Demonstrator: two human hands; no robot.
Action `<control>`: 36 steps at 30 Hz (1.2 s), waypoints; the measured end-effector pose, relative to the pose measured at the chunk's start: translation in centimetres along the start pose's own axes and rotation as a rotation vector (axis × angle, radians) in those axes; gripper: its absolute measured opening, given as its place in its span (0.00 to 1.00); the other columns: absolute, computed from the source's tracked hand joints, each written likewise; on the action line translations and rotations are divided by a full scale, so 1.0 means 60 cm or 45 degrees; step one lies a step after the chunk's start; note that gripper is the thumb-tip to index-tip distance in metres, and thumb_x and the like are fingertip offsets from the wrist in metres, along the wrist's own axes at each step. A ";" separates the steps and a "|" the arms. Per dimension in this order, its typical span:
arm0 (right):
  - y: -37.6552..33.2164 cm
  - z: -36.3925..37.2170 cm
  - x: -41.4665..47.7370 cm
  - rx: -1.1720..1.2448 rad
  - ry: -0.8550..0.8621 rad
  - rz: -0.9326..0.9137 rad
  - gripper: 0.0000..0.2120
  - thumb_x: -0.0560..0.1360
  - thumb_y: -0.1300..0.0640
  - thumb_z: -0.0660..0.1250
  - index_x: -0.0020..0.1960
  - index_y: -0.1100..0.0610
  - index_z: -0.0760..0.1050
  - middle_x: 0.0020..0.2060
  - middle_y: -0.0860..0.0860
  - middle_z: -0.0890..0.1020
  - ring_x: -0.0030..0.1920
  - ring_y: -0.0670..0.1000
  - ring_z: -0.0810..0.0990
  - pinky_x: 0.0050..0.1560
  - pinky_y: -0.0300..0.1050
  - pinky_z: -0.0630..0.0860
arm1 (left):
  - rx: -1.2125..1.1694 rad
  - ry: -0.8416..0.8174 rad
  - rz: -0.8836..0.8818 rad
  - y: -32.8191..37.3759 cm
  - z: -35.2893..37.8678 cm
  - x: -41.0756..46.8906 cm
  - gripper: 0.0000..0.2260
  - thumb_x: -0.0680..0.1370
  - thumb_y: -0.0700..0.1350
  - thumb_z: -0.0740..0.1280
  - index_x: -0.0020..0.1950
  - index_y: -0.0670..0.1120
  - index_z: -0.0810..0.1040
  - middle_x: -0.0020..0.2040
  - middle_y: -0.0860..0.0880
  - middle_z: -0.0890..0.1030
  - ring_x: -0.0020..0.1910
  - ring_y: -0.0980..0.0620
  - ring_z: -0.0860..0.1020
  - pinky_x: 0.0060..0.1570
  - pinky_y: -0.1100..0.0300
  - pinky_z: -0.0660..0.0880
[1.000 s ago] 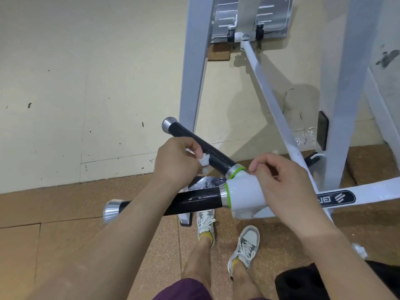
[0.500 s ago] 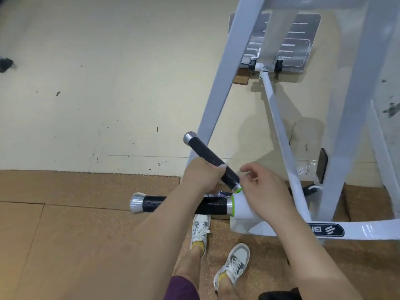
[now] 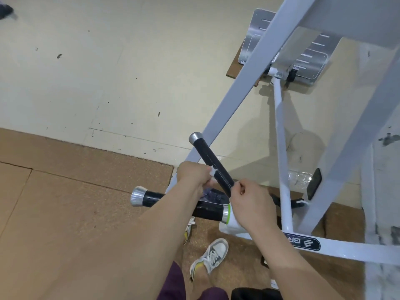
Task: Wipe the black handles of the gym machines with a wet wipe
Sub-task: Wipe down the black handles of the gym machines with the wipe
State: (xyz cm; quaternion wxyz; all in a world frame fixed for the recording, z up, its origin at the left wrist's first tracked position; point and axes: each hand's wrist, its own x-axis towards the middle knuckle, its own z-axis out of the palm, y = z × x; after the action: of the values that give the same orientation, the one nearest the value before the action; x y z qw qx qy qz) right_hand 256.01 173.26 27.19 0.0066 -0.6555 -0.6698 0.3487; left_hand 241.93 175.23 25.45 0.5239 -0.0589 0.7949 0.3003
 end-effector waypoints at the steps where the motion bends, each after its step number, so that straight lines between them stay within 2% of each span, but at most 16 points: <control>1: 0.000 0.000 0.000 -0.002 -0.004 0.003 0.17 0.78 0.51 0.54 0.32 0.52 0.67 0.29 0.50 0.75 0.31 0.51 0.74 0.28 0.43 0.63 | -0.049 0.007 -0.013 0.002 -0.001 0.008 0.07 0.73 0.30 0.66 0.50 0.36 0.80 0.35 0.40 0.81 0.34 0.44 0.84 0.39 0.53 0.83; 3: -0.001 0.000 0.002 -0.013 -0.017 0.002 0.16 0.78 0.51 0.54 0.33 0.53 0.68 0.30 0.50 0.76 0.32 0.50 0.74 0.28 0.43 0.63 | -0.189 0.044 -0.041 0.008 -0.006 0.020 0.08 0.75 0.31 0.66 0.51 0.37 0.81 0.39 0.40 0.82 0.32 0.47 0.82 0.34 0.58 0.82; 5: 0.001 0.001 0.003 -0.015 -0.018 -0.001 0.15 0.78 0.51 0.54 0.35 0.53 0.70 0.31 0.50 0.77 0.32 0.48 0.73 0.28 0.43 0.63 | -0.298 0.037 -0.075 0.012 -0.011 0.026 0.07 0.75 0.32 0.65 0.51 0.37 0.80 0.40 0.41 0.82 0.30 0.48 0.81 0.37 0.56 0.82; 7: -0.001 0.001 0.005 -0.023 -0.031 0.002 0.14 0.78 0.52 0.54 0.37 0.54 0.72 0.32 0.50 0.78 0.32 0.48 0.73 0.28 0.42 0.65 | -0.342 -0.040 -0.064 0.010 -0.016 0.020 0.07 0.74 0.34 0.65 0.50 0.35 0.79 0.36 0.41 0.81 0.32 0.46 0.80 0.40 0.53 0.82; 9: -0.001 0.002 0.006 0.010 -0.040 0.009 0.14 0.78 0.52 0.54 0.38 0.54 0.74 0.33 0.50 0.79 0.33 0.49 0.75 0.31 0.44 0.70 | -0.320 -0.086 -0.043 0.005 -0.017 0.013 0.06 0.74 0.38 0.69 0.47 0.36 0.79 0.32 0.42 0.79 0.31 0.46 0.80 0.33 0.57 0.82; 11: -0.001 0.002 0.005 0.048 -0.052 0.014 0.13 0.78 0.52 0.54 0.40 0.53 0.75 0.33 0.50 0.80 0.34 0.50 0.76 0.35 0.46 0.74 | -0.334 -0.071 -0.048 0.004 -0.014 0.015 0.07 0.75 0.40 0.71 0.48 0.36 0.78 0.32 0.44 0.78 0.28 0.50 0.80 0.26 0.62 0.79; 14: -0.002 0.001 0.004 0.063 -0.071 0.007 0.13 0.78 0.52 0.54 0.41 0.51 0.75 0.32 0.49 0.80 0.33 0.49 0.77 0.36 0.47 0.76 | -0.448 -0.050 -0.069 0.006 -0.007 0.028 0.07 0.76 0.34 0.68 0.52 0.39 0.73 0.39 0.44 0.80 0.29 0.51 0.81 0.32 0.59 0.82; 17: -0.003 0.000 0.004 0.065 -0.088 0.022 0.13 0.79 0.51 0.54 0.40 0.50 0.74 0.31 0.48 0.79 0.33 0.49 0.77 0.35 0.47 0.75 | -0.601 -0.067 -0.142 0.004 -0.004 0.035 0.06 0.76 0.30 0.65 0.52 0.37 0.76 0.47 0.38 0.82 0.39 0.45 0.83 0.36 0.53 0.82; 19: -0.002 0.001 0.004 0.054 -0.090 0.040 0.13 0.78 0.51 0.54 0.39 0.50 0.74 0.30 0.48 0.78 0.32 0.49 0.76 0.35 0.48 0.74 | -0.684 -0.050 -0.193 0.006 -0.001 0.037 0.04 0.76 0.30 0.65 0.48 0.35 0.79 0.46 0.38 0.82 0.43 0.43 0.84 0.38 0.51 0.82; 23: -0.003 0.002 0.004 0.037 -0.096 0.053 0.13 0.78 0.52 0.55 0.38 0.50 0.73 0.29 0.47 0.77 0.31 0.48 0.75 0.31 0.45 0.71 | -0.779 0.028 -0.214 0.014 0.007 0.055 0.07 0.76 0.29 0.63 0.43 0.35 0.79 0.42 0.39 0.82 0.39 0.44 0.82 0.44 0.49 0.82; 26: -0.002 0.003 0.004 0.046 -0.089 0.060 0.14 0.79 0.52 0.55 0.37 0.50 0.71 0.28 0.47 0.75 0.29 0.47 0.73 0.29 0.43 0.68 | -0.810 0.095 -0.176 0.029 0.013 0.073 0.09 0.78 0.31 0.60 0.42 0.37 0.79 0.40 0.41 0.82 0.34 0.47 0.81 0.43 0.52 0.82; 28: -0.002 0.004 0.005 0.045 -0.087 0.061 0.14 0.79 0.52 0.55 0.37 0.50 0.72 0.28 0.48 0.76 0.29 0.47 0.74 0.29 0.43 0.68 | -0.841 0.052 -0.155 0.043 0.012 0.084 0.11 0.78 0.32 0.57 0.39 0.39 0.74 0.37 0.44 0.78 0.33 0.49 0.78 0.43 0.56 0.81; 31: -0.001 0.004 0.006 0.054 -0.083 0.078 0.14 0.79 0.51 0.54 0.38 0.50 0.74 0.29 0.48 0.77 0.30 0.48 0.75 0.31 0.44 0.70 | -0.842 0.145 -0.150 0.050 0.007 0.100 0.09 0.75 0.30 0.61 0.37 0.39 0.74 0.37 0.42 0.80 0.35 0.47 0.82 0.41 0.55 0.82; 33: -0.001 0.005 0.005 0.045 -0.084 0.079 0.14 0.79 0.51 0.54 0.39 0.50 0.74 0.29 0.48 0.77 0.31 0.48 0.76 0.32 0.44 0.71 | -0.884 0.113 -0.117 0.043 0.004 0.095 0.06 0.75 0.32 0.65 0.39 0.39 0.77 0.40 0.43 0.82 0.37 0.48 0.84 0.39 0.58 0.82; 36: -0.003 0.003 0.004 0.051 -0.082 0.082 0.14 0.79 0.51 0.55 0.40 0.50 0.75 0.29 0.47 0.78 0.31 0.47 0.76 0.31 0.43 0.71 | -0.882 0.177 -0.020 0.035 0.001 0.076 0.03 0.74 0.33 0.70 0.43 0.39 0.81 0.42 0.43 0.84 0.41 0.48 0.84 0.43 0.58 0.82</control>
State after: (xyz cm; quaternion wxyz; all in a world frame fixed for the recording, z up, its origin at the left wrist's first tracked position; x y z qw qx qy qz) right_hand 255.73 173.39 27.03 -0.0130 -0.6650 -0.6410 0.3831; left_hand 239.08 177.98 22.37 0.4200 -0.2596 0.6790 0.5433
